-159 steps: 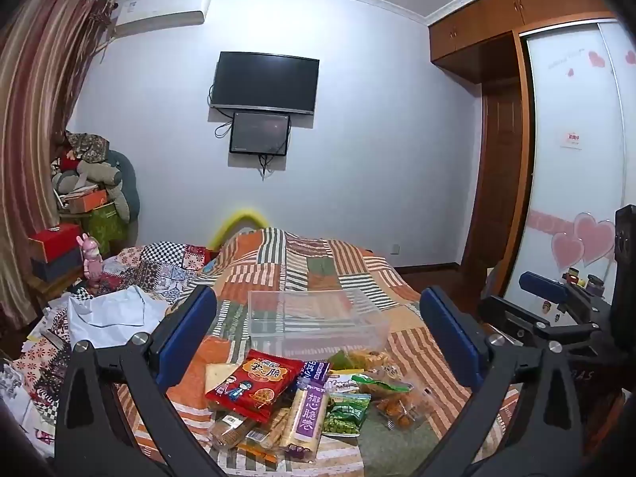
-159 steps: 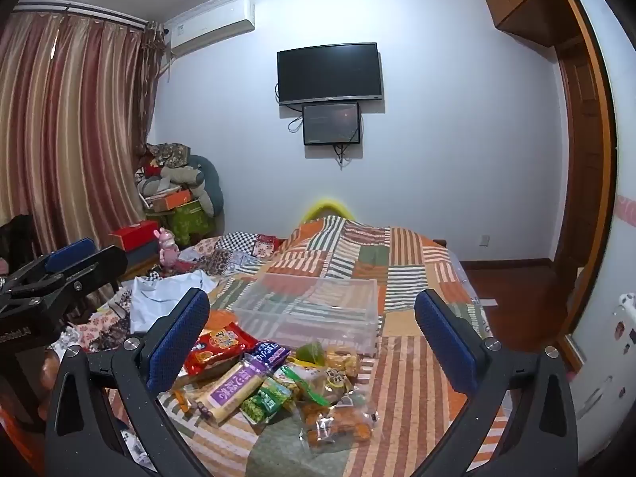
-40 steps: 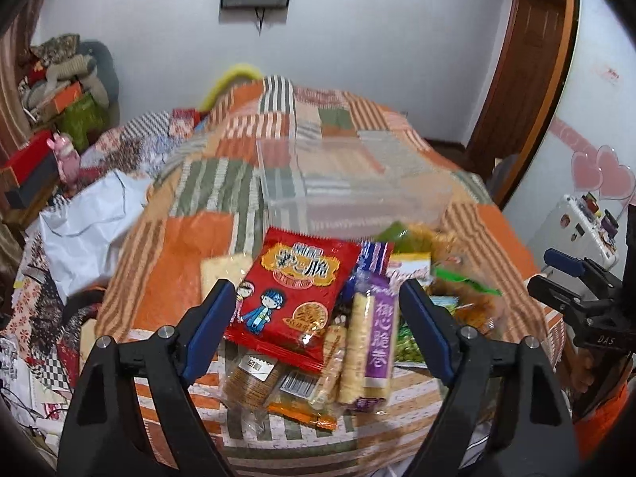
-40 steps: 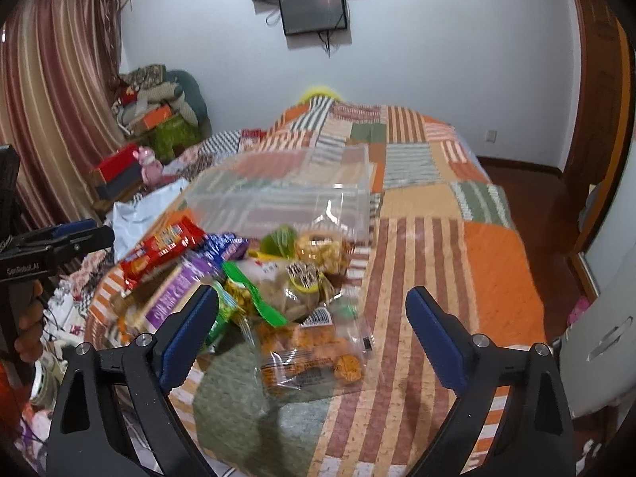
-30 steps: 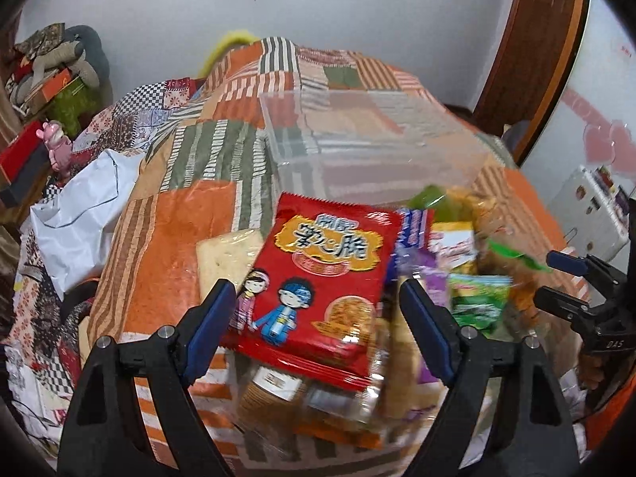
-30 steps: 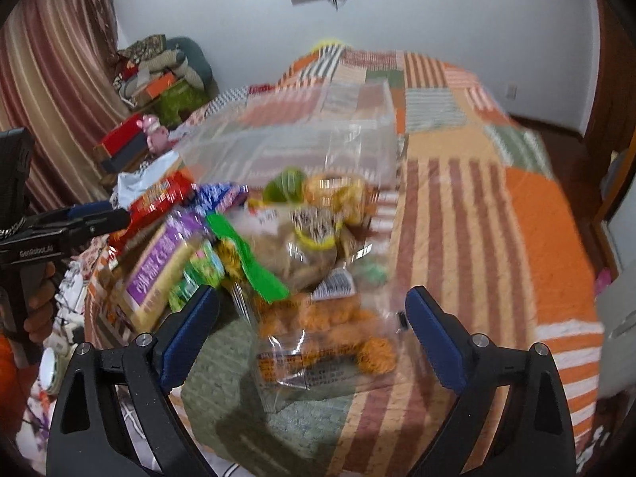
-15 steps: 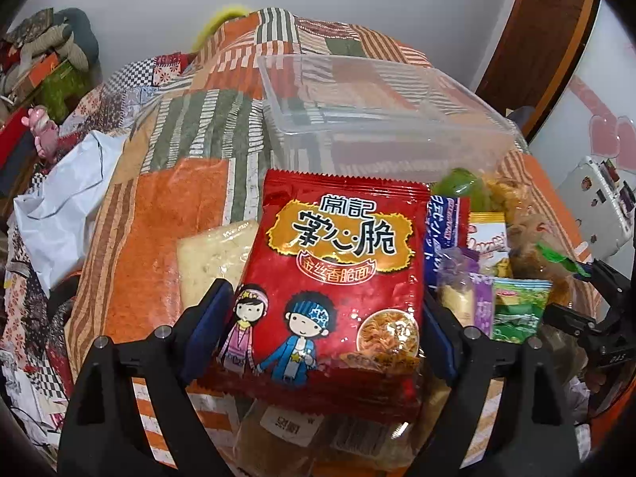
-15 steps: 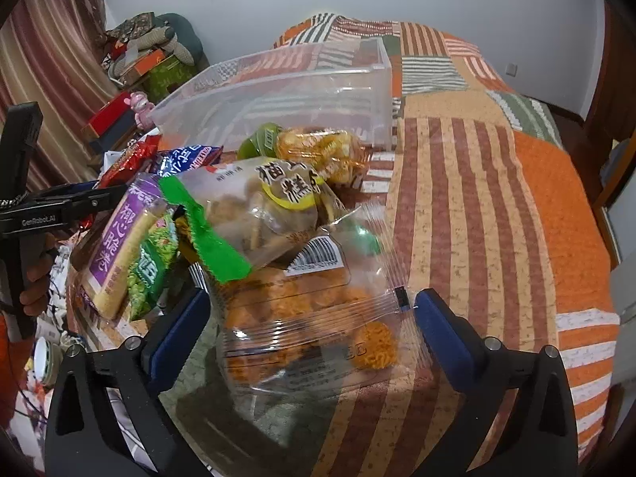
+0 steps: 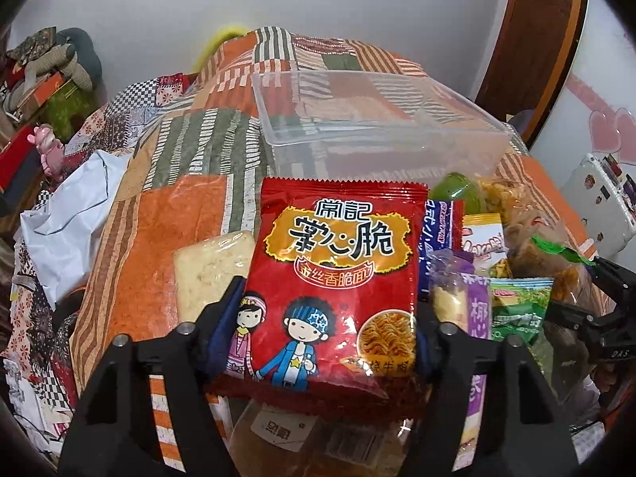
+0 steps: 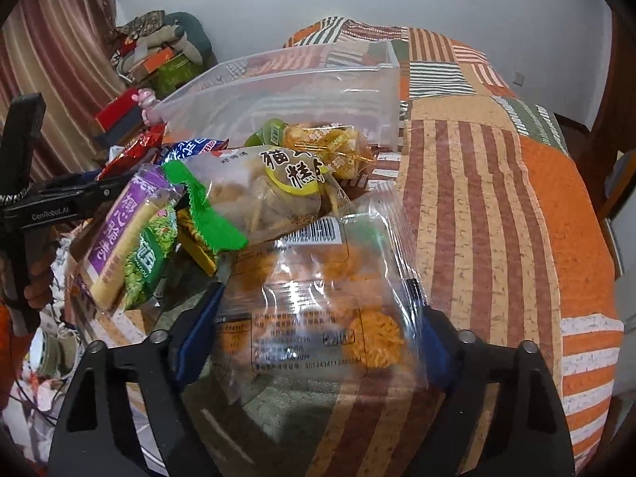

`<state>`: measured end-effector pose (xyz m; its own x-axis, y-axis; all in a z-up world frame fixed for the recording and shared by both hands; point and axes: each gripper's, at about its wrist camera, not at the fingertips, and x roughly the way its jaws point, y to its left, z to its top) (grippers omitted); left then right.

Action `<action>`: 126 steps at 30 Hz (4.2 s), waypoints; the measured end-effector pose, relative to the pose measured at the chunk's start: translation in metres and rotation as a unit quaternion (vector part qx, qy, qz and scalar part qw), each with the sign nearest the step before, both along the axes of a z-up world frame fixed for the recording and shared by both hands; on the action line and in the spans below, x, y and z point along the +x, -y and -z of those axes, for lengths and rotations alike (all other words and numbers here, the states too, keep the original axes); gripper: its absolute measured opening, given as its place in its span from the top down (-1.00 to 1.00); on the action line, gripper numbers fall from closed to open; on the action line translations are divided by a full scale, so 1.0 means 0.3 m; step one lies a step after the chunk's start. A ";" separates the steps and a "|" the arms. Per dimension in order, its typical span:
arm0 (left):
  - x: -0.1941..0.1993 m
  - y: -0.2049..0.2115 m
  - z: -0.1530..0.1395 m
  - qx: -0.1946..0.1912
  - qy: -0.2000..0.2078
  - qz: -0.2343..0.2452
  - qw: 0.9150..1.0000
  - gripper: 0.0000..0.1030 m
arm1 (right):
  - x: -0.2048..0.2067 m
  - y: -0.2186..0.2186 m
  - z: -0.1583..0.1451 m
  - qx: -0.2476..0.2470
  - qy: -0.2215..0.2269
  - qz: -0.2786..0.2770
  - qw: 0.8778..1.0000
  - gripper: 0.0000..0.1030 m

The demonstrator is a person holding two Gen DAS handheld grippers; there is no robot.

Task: Organize snacks
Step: 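Grasp the red chip bag with left gripper while right gripper grasps clear cookie bag, then carry both bags over the clear box and open both grippers to drop them, then move both grippers back over the snack pile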

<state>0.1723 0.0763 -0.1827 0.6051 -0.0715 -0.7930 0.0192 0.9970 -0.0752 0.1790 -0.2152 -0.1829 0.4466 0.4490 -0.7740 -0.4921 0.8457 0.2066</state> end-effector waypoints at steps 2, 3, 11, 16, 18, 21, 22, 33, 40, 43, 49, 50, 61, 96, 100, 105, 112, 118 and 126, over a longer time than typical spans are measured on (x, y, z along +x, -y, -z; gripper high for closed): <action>-0.012 -0.002 -0.008 -0.008 0.000 0.000 1.000 -0.32 | -0.001 0.008 -0.003 0.007 -0.001 0.002 1.000 -0.41; -0.017 -0.001 -0.010 -0.010 0.000 0.000 1.000 -0.32 | -0.004 0.019 -0.004 0.011 -0.002 0.003 1.000 -0.39; -0.061 0.002 -0.060 -0.002 0.021 -0.009 1.000 -0.32 | -0.033 0.098 -0.022 0.023 -0.001 0.021 1.000 -0.26; -0.089 0.005 -0.111 0.000 0.039 -0.013 0.999 -0.32 | -0.047 0.108 -0.059 0.010 0.015 0.041 0.999 -0.26; -0.101 0.005 -0.138 -0.001 0.048 -0.013 0.999 -0.32 | -0.047 0.122 -0.079 0.011 0.023 0.051 0.998 -0.26; -0.111 0.006 -0.171 -0.004 0.060 -0.012 0.998 -0.32 | -0.036 0.139 -0.124 0.014 0.044 0.063 0.997 -0.26; -0.112 0.009 -0.185 -0.006 0.066 -0.012 0.998 -0.32 | -0.034 0.141 -0.135 0.015 0.051 0.066 0.996 -0.26; -0.057 0.041 -0.269 -0.005 0.096 -0.016 0.995 -0.32 | 0.039 0.091 -0.279 0.031 0.131 0.059 0.989 -0.27; 0.016 0.031 -0.311 -0.015 0.100 -0.024 0.995 -0.32 | 0.120 0.045 -0.333 0.048 0.160 0.053 0.985 -0.27; 0.063 0.034 -0.328 -0.013 0.104 -0.028 0.994 -0.32 | 0.155 0.020 -0.351 0.044 0.171 0.046 0.983 -0.27; 0.164 0.027 -0.335 -0.019 0.100 -0.032 0.994 -0.32 | 0.224 -0.022 -0.372 0.044 0.184 0.040 0.981 -0.28; 0.183 0.028 -0.333 -0.019 0.099 -0.033 0.994 -0.32 | 0.234 -0.028 -0.372 0.045 0.183 0.040 0.981 -0.28; 0.343 0.046 -0.254 -0.010 0.065 -0.033 0.997 -0.32 | 0.328 -0.105 -0.310 0.042 0.159 0.027 0.986 -0.29; 0.549 0.074 -0.028 0.017 -0.026 -0.010 0.999 -0.35 | 0.466 -0.266 -0.111 -0.053 0.068 -0.031 0.996 -0.37; 0.541 0.075 -0.034 0.008 -0.027 -0.007 1.000 -0.50 | 0.460 -0.262 -0.115 -0.057 0.072 -0.032 0.995 -0.37; 0.509 0.089 -0.064 0.024 -0.016 -0.005 1.000 -0.63 | 0.445 -0.238 -0.133 -0.046 0.072 -0.028 0.996 -0.37; 0.415 0.078 -0.145 0.018 0.011 -0.004 1.000 -0.63 | 0.388 -0.200 -0.201 -0.029 0.089 -0.020 0.995 -0.38; 0.313 0.080 -0.227 0.016 0.034 -0.001 0.999 -0.64 | 0.305 -0.171 -0.266 -0.002 0.105 -0.015 0.994 -0.45; 0.158 0.102 -0.286 0.011 0.052 -0.001 0.999 -0.65 | 0.179 -0.140 -0.324 0.020 0.124 -0.018 0.992 -0.47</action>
